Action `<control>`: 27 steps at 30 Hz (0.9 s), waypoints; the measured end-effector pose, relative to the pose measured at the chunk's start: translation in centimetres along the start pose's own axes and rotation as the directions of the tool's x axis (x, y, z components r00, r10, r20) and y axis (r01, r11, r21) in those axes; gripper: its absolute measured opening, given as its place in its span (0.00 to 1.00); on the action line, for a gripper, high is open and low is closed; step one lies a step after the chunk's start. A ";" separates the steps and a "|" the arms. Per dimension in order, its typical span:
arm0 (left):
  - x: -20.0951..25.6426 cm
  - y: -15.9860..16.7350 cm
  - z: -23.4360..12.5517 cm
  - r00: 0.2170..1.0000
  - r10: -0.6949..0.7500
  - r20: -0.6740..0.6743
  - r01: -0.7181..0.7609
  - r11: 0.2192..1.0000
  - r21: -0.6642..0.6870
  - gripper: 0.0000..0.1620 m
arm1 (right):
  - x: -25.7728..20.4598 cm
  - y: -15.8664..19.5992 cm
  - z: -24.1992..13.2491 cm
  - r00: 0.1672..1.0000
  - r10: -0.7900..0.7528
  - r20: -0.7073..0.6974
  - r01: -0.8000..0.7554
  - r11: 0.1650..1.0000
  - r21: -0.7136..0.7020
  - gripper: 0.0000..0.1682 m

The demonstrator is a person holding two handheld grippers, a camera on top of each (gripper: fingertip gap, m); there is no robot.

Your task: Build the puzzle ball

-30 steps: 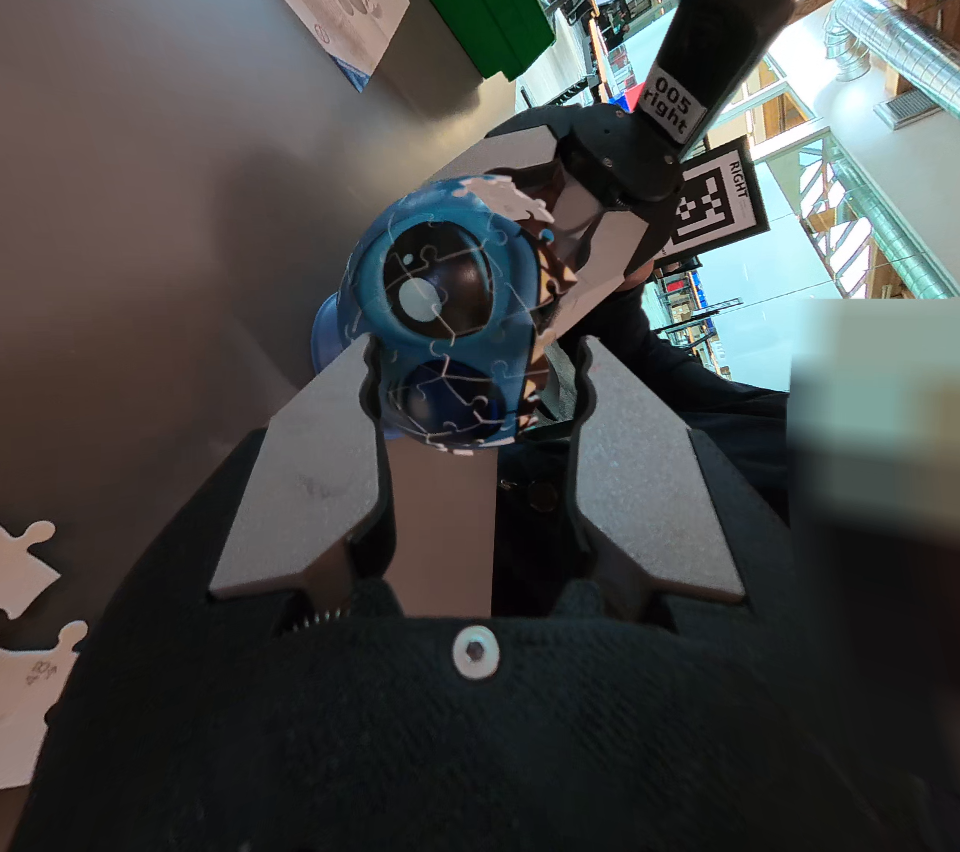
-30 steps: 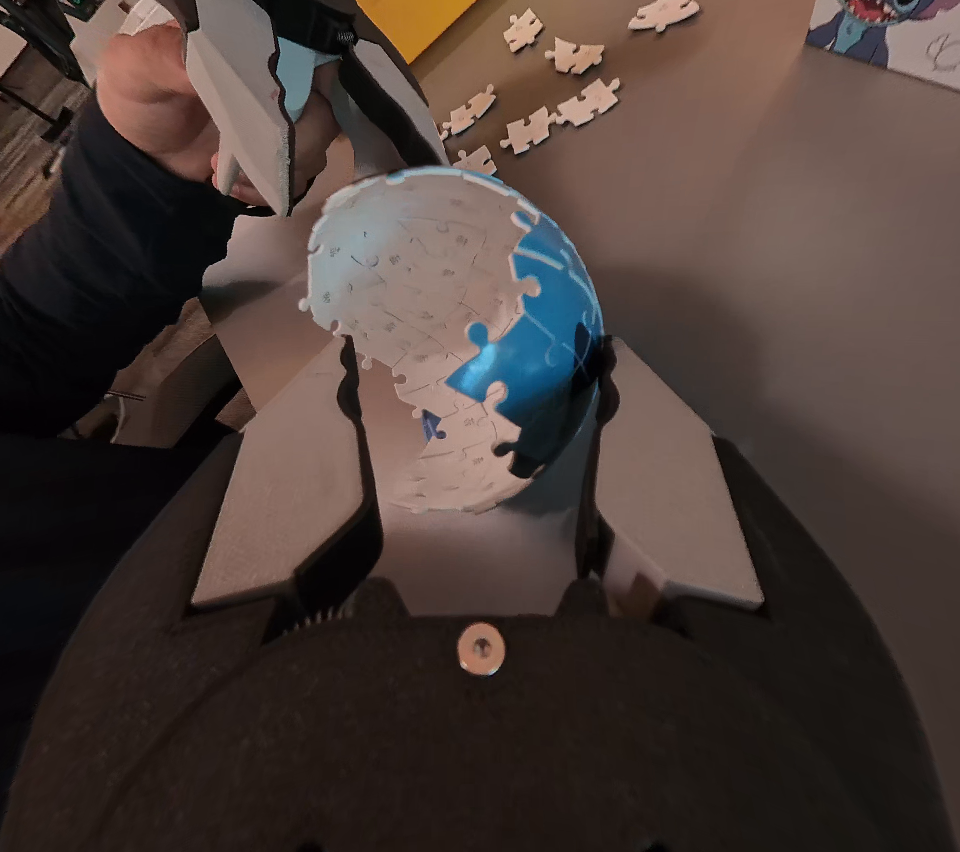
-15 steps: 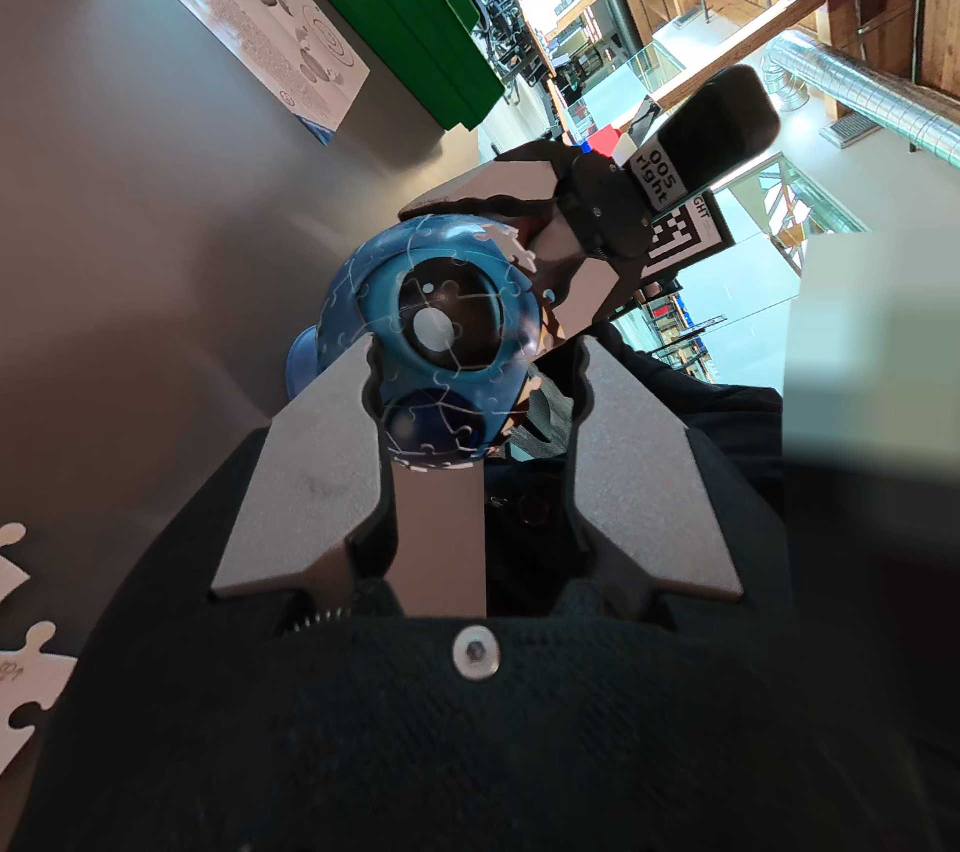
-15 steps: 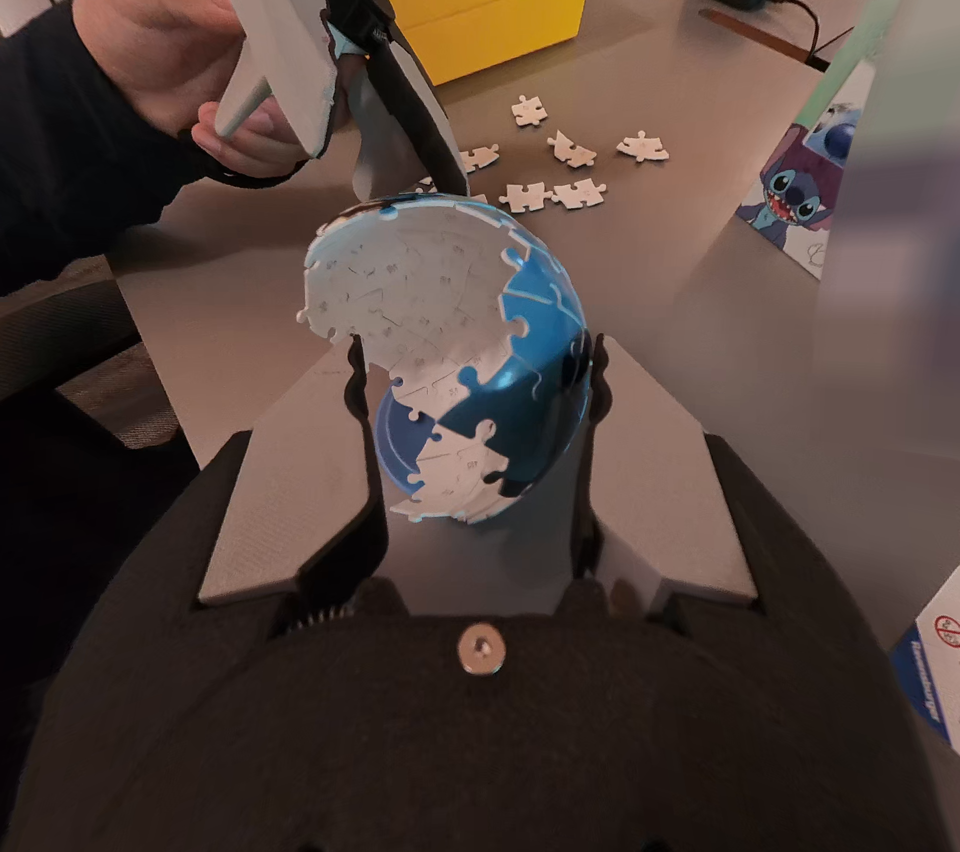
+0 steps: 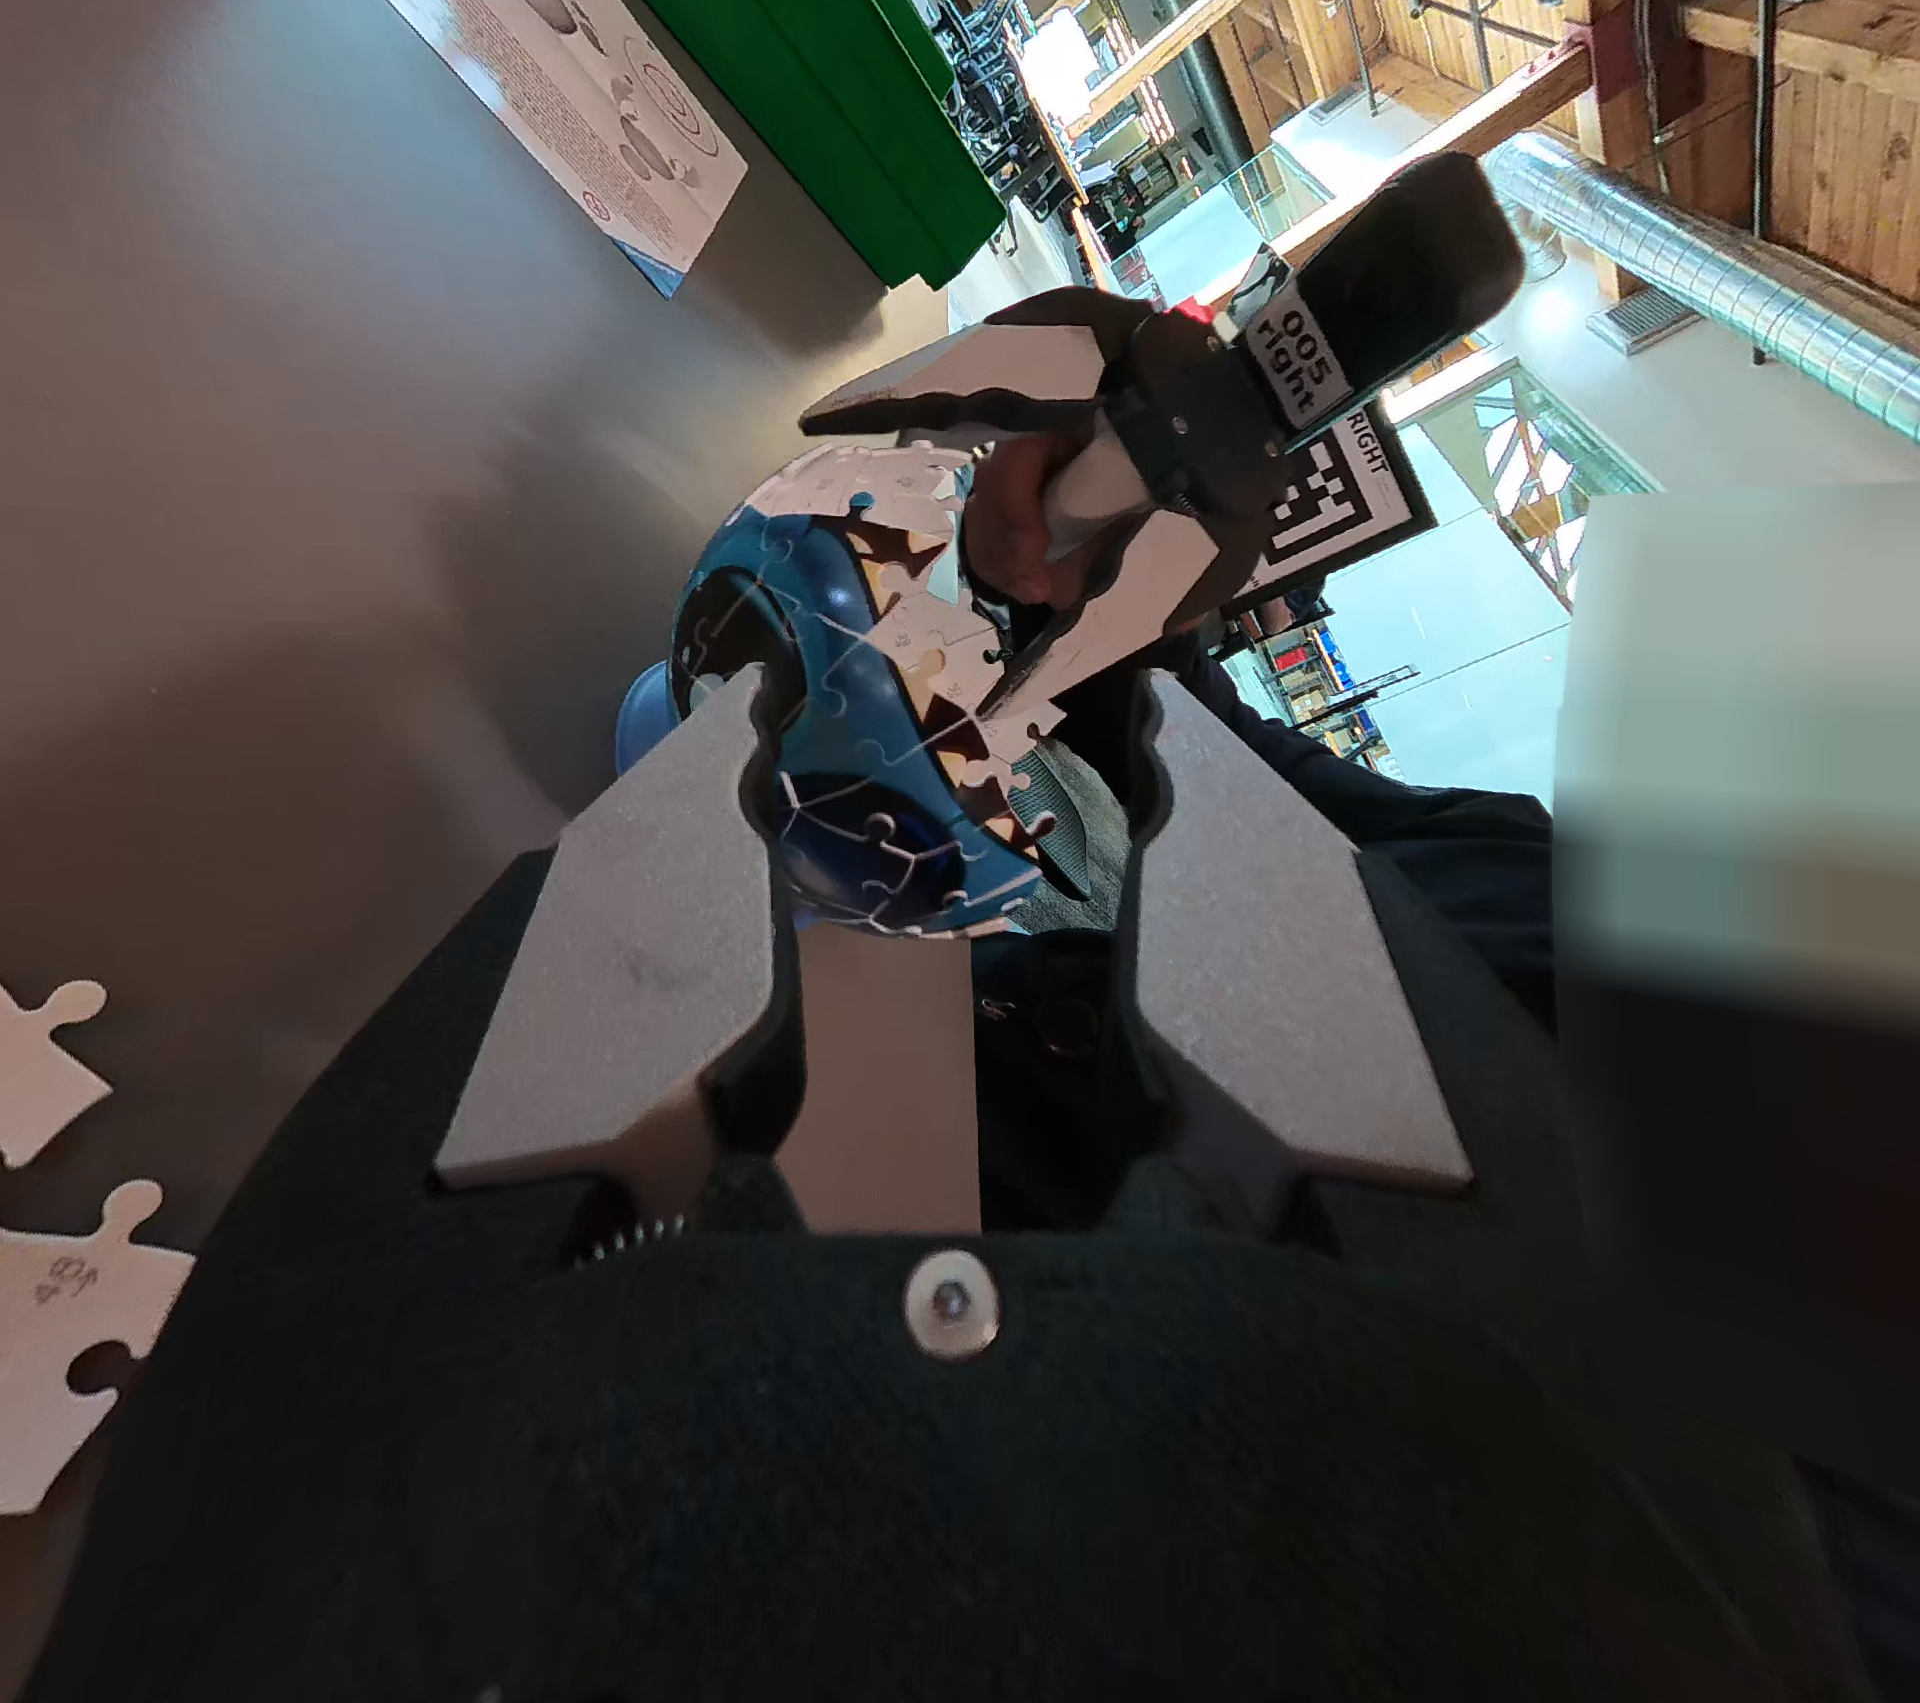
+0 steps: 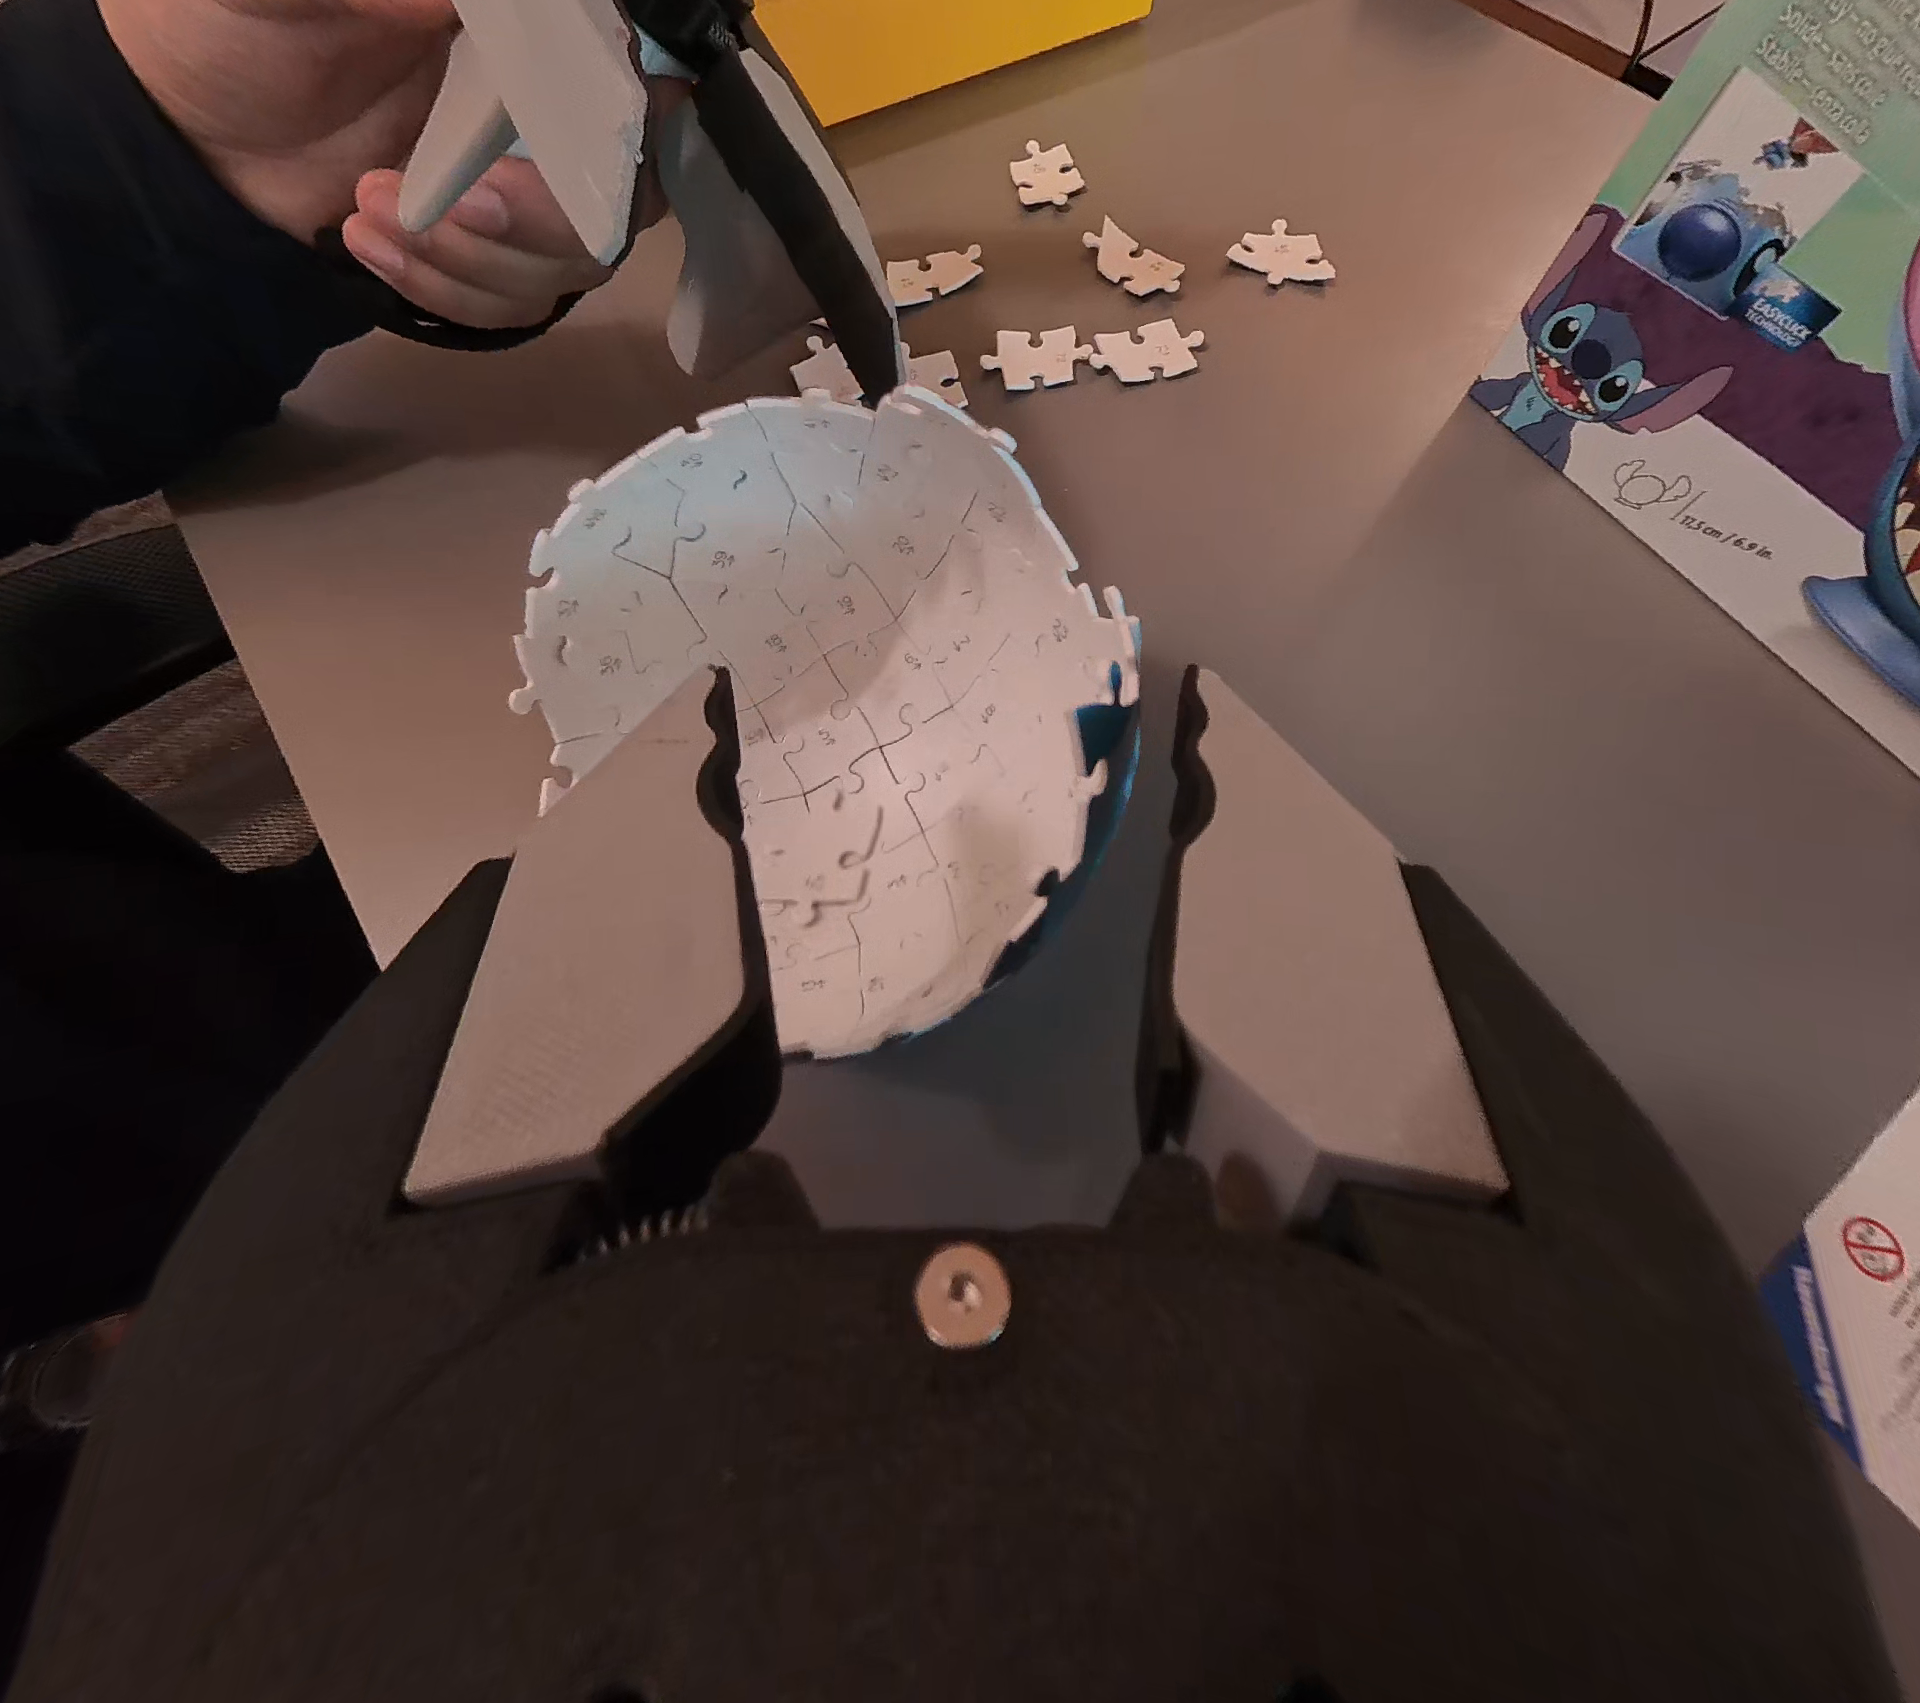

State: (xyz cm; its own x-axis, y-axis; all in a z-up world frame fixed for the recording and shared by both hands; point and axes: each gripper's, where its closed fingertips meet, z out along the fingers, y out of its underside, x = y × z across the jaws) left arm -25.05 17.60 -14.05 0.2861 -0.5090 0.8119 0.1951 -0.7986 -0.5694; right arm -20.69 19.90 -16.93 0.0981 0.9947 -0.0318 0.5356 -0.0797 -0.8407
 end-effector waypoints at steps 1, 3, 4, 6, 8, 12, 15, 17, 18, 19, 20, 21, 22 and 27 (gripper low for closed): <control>0.1 0.0 0.0 1.000 0.001 -0.002 -0.001 1.000 0.000 0.40 | 0.1 -0.2 -0.4 1.000 -0.008 -0.010 0.008 1.000 -0.002 0.49; 0.2 0.1 -0.1 1.000 0.005 -0.003 -0.005 1.000 -0.002 0.40 | 0.2 -0.8 -1.7 0.998 -0.040 -0.040 0.039 0.999 -0.008 0.49; 0.3 0.1 -0.2 1.000 0.008 -0.001 -0.008 1.000 -0.004 0.40 | -0.1 -1.2 -2.5 0.997 -0.057 -0.045 0.057 0.998 -0.018 0.49; 0.2 0.3 -0.2 1.000 0.013 0.003 -0.013 1.000 -0.012 0.40 | -2.1 -1.7 -3.9 0.996 -0.092 0.014 0.093 0.993 -0.073 0.49; 0.0 0.5 -0.1 1.000 0.012 0.004 -0.011 1.000 -0.017 0.40 | -5.0 -1.1 -4.5 0.987 -0.122 0.105 0.141 0.972 -0.188 0.51; 0.1 1.0 0.4 1.000 0.008 -0.016 -0.009 1.000 -0.028 0.41 | -8.9 1.7 -3.1 0.957 -0.201 0.207 0.270 0.877 -0.396 0.56; 0.4 1.1 0.2 1.000 0.026 -0.016 -0.027 0.999 -0.026 0.41 | -8.9 3.8 -1.3 0.955 -0.219 0.198 0.291 0.817 -0.498 0.58; 0.6 1.0 0.0 0.999 0.034 -0.017 -0.034 0.999 -0.017 0.40 | -9.3 4.7 -0.4 0.956 -0.212 0.205 0.290 0.795 -0.532 0.58; 0.7 1.1 -0.1 0.999 0.037 -0.016 -0.038 0.999 -0.017 0.40 | -9.4 5.1 -0.1 0.954 -0.219 0.204 0.296 0.785 -0.544 0.58; 0.7 1.1 -0.1 0.999 0.041 -0.013 -0.041 0.999 -0.020 0.41 | -9.4 5.4 0.1 0.952 -0.234 0.197 0.305 0.774 -0.556 0.58; 0.8 1.1 -0.2 0.999 0.045 -0.011 -0.046 0.999 -0.020 0.41 | -9.3 5.7 0.4 0.950 -0.251 0.189 0.314 0.762 -0.566 0.58; 0.9 1.0 -0.3 0.999 0.050 -0.010 -0.050 0.999 -0.016 0.41 | -9.2 6.0 0.6 0.947 -0.265 0.181 0.321 0.752 -0.576 0.58; 1.0 0.9 -0.4 0.998 0.053 -0.013 -0.054 0.998 -0.012 0.41 | -9.1 6.2 0.8 0.946 -0.274 0.175 0.324 0.743 -0.586 0.58; 1.2 0.5 -0.8 0.998 0.061 -0.010 -0.060 0.998 0.012 0.40 | -8.8 6.9 1.6 0.948 -0.277 0.159 0.314 0.711 -0.629 0.62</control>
State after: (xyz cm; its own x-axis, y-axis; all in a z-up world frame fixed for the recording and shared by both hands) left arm -25.38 16.32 -13.24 0.2883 -0.5595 0.7771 0.1883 -0.7626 -0.6189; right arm -19.20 10.73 -23.32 -0.1891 0.9750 0.1168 0.9394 0.2143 -0.2675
